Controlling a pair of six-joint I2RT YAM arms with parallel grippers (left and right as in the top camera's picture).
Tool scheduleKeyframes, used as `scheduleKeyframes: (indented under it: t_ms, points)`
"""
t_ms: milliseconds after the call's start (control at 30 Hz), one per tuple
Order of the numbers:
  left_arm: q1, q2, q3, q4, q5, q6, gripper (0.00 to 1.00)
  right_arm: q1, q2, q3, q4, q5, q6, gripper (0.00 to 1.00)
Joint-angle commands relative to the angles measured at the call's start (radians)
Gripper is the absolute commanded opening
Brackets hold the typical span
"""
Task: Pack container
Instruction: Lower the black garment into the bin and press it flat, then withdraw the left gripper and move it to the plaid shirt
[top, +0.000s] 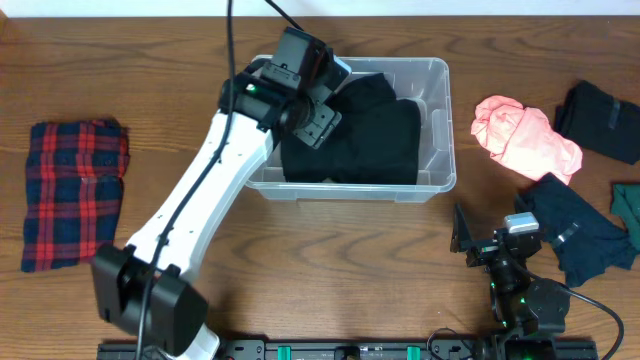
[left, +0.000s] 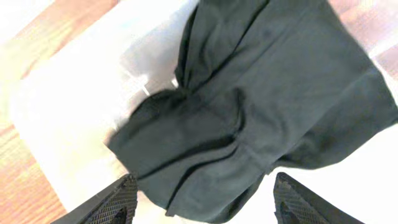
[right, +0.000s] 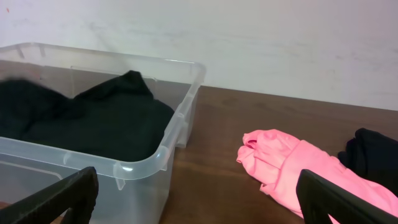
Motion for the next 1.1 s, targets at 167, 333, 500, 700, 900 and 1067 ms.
scheduleKeyframes:
  t_ms: [167,333,500,700,900,1067]
  points:
    - [0.003,0.076,0.016,0.032,0.011,-0.023,0.43,0.007,-0.004,-0.003,-0.002,0.002,-0.005,0.99]
    - [0.003,0.145,0.016,0.03,0.011,-0.03,0.21,0.007,-0.004,-0.003,-0.002,0.002,-0.005,0.99]
    - [0.006,0.216,0.016,0.029,0.011,-0.059,0.12,0.007,-0.004,-0.003,-0.002,0.002,-0.005,0.99]
    - [0.032,0.298,0.016,-0.015,0.011,-0.121,0.07,0.007,-0.004,-0.003,-0.002,0.002,-0.005,0.99]
    - [0.068,0.312,0.02,-0.011,0.011,-0.124,0.07,0.007,-0.004,-0.003,-0.002,0.002,-0.005,0.99]
    - [0.087,0.264,0.047,-0.029,0.011,-0.144,0.07,0.007,-0.004,-0.003,-0.002,0.002,-0.005,0.99]
